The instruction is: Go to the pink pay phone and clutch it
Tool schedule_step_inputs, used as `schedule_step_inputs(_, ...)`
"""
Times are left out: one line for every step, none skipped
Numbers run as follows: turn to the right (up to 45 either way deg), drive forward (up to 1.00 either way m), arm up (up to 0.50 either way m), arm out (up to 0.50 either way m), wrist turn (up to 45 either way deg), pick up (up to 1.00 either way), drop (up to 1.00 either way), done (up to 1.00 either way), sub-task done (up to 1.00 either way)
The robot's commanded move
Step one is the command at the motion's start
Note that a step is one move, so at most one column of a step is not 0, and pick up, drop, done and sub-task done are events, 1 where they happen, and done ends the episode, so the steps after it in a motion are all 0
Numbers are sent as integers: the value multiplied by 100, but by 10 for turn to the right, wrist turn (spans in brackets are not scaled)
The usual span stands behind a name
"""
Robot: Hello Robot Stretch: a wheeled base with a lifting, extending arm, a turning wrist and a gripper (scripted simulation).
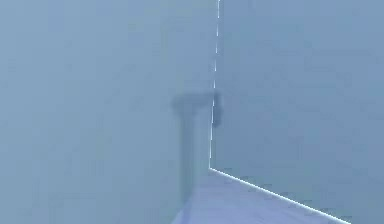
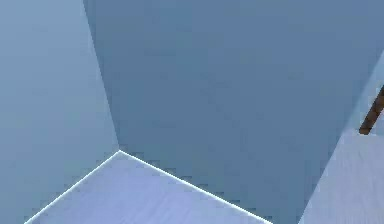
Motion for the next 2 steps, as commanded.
schedule_step_inputs(450,0,0,0,0,0,0,0,0)
schedule_step_inputs(450,0,0,0,0,0,0,0,0)
